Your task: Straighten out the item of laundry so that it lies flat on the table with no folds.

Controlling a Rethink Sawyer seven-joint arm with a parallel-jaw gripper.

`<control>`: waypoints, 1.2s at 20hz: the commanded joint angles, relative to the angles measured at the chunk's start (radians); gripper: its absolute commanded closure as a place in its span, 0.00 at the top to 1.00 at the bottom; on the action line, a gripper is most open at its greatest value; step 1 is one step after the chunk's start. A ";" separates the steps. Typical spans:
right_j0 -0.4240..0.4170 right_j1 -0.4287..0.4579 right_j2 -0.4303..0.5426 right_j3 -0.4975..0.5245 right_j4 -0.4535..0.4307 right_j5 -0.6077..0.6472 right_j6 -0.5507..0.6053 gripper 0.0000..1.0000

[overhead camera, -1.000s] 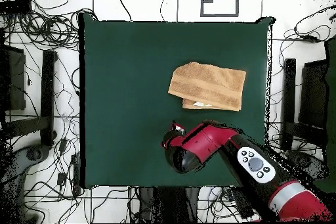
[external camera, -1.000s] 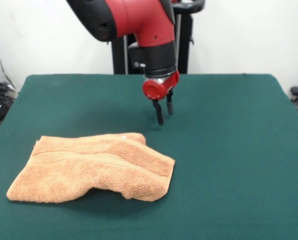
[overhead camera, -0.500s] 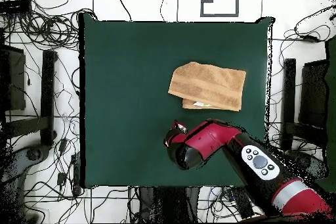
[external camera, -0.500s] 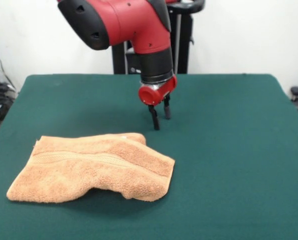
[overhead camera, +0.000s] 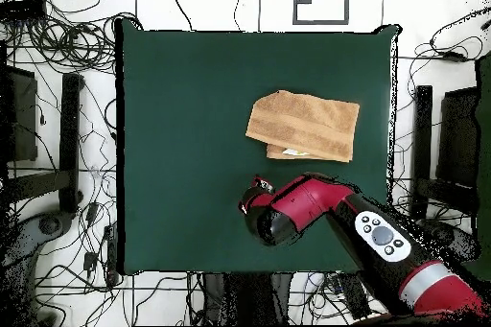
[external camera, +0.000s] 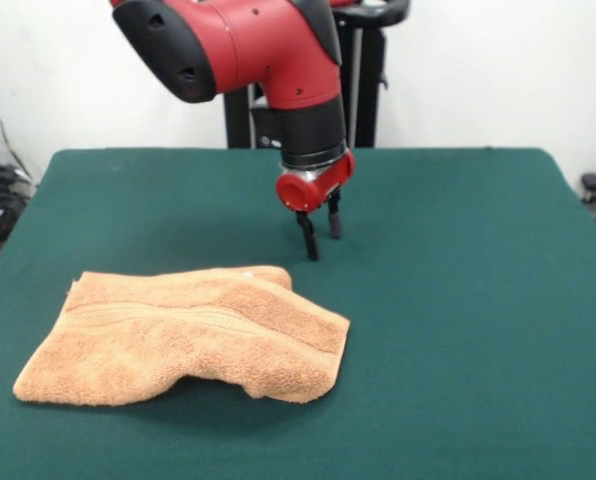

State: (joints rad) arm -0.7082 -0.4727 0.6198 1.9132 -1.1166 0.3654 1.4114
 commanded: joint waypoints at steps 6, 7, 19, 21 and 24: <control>0.051 0.081 0.085 -0.159 -0.012 0.133 -0.282 1.00; 0.056 0.077 0.084 -0.158 -0.012 0.134 -0.276 1.00; 0.082 0.054 0.081 -0.152 -0.004 0.163 -0.252 1.00; 0.080 0.060 0.081 -0.151 -0.003 0.163 -0.252 1.00; 0.073 0.069 0.083 -0.148 0.003 0.167 -0.255 1.00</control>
State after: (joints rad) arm -0.6813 -0.4775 0.6294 1.8921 -1.0999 0.4486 1.4114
